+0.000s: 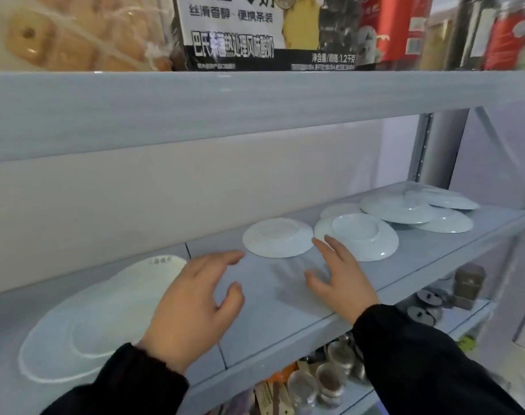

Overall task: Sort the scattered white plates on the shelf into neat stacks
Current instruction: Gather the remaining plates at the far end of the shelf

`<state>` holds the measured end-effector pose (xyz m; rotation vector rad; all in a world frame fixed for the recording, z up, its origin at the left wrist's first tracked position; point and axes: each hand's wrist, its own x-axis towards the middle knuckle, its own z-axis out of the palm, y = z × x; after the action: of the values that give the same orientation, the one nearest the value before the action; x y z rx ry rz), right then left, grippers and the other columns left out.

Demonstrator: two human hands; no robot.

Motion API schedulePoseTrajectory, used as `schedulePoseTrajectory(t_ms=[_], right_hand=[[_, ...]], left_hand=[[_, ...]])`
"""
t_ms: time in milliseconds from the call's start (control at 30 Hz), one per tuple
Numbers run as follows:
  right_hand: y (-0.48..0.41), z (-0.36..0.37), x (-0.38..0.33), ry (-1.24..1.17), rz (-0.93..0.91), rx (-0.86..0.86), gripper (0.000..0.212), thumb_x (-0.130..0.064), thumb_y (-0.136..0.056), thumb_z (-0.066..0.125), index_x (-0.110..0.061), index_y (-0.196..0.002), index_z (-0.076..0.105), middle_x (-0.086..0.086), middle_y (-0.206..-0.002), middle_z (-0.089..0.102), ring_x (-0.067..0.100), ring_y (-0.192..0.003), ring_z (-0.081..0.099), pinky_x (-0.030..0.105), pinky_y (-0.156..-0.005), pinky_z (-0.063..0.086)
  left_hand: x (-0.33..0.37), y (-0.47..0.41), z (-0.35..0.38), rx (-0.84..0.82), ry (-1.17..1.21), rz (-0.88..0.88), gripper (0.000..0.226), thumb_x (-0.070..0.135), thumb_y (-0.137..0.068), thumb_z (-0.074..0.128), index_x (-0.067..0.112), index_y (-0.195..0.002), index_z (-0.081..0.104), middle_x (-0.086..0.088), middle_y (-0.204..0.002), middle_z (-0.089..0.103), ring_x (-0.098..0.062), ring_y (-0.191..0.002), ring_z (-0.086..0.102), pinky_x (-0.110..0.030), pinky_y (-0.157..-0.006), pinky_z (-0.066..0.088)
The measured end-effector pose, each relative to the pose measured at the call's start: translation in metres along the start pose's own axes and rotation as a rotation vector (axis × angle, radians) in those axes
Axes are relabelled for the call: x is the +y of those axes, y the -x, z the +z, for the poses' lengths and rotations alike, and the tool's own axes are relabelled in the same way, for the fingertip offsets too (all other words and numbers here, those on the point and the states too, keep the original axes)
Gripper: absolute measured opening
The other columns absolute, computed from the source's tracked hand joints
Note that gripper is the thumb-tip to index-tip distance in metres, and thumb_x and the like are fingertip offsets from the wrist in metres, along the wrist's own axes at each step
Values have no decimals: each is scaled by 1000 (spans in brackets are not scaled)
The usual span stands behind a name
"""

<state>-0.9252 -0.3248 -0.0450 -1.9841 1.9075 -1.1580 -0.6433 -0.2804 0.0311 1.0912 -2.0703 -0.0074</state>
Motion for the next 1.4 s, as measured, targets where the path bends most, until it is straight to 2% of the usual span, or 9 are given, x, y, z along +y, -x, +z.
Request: schedulePoseTrajectory(t_ms=[200, 333, 467, 567, 700, 900, 1100, 1233, 1400], right_hand=[[-1, 1, 1, 17, -30, -41, 77, -62, -85, 50, -35, -153, 27, -2, -164, 15, 15, -150, 12, 40, -121, 22], [-2, 2, 3, 31, -23, -60, 87, -74, -75, 39, -35, -152, 29, -2, -163, 16, 17, -150, 13, 41, -120, 23], [-7, 6, 7, 42, -42, -35, 77, -66, -82, 47, -32, -150, 33, 1, -161, 21, 18, -149, 17, 42, -120, 24], [-8, 6, 11, 47, -44, -49, 74, -64, -83, 48, -33, -149, 33, 1, -161, 21, 18, -148, 18, 41, -119, 25], [-9, 4, 10, 43, -55, -51, 73, -59, -85, 51, -30, -149, 33, 3, -161, 22, 18, -149, 17, 41, -119, 24], [-5, 0, 5, 42, -47, -83, 78, -64, -83, 50, -30, -151, 31, 4, -161, 21, 20, -149, 16, 44, -120, 21], [-5, -4, 5, 4, -36, -123, 76, -64, -85, 49, -35, -152, 27, 3, -163, 15, 20, -150, 12, 42, -121, 20], [-1, -7, 5, -25, -25, -157, 75, -65, -88, 46, -37, -153, 22, -1, -164, 11, 16, -150, 12, 39, -119, 22], [3, -8, 2, 36, -116, -206, 75, -66, -88, 45, -37, -153, 23, 0, -165, 12, 17, -151, 12, 39, -120, 20]], left_hand=[[9, -71, 105, -210, -47, -65, 51, 31, -90, 52, 22, -140, 47, 3, -138, 50, -17, -129, 42, -23, -103, 31], [-3, -78, 155, -252, -136, -129, 52, 26, -90, 51, 19, -142, 43, -3, -142, 46, -23, -132, 38, -31, -105, 32], [-16, -95, 171, -246, -151, -149, 62, 30, -90, 52, 16, -149, 35, -5, -151, 37, -23, -140, 28, -29, -112, 20], [-24, -104, 181, -372, -196, -208, 72, 39, -91, 48, 17, -154, 21, -4, -159, 24, -25, -148, 12, -35, -119, 11], [-21, -105, 180, -391, -244, -194, 67, 42, -92, 47, 14, -150, 30, -3, -156, 30, -22, -145, 19, -33, -117, 12], [-3, -87, 161, -425, -300, -227, 64, 49, -91, 48, 14, -145, 39, -2, -142, 37, -23, -122, 46, -32, -105, 35], [20, -48, 132, -403, -332, -208, 61, 52, -85, 48, 16, -135, 50, 0, -128, 43, -21, -116, 49, -34, -99, 41], [34, -12, 105, -383, -365, -174, 63, 57, -84, 46, 19, -135, 50, 2, -126, 45, -18, -116, 46, -34, -96, 44], [43, 26, 76, -351, -435, -147, 65, 64, -79, 47, 21, -128, 49, 3, -119, 44, -18, -110, 45, -33, -87, 47]])
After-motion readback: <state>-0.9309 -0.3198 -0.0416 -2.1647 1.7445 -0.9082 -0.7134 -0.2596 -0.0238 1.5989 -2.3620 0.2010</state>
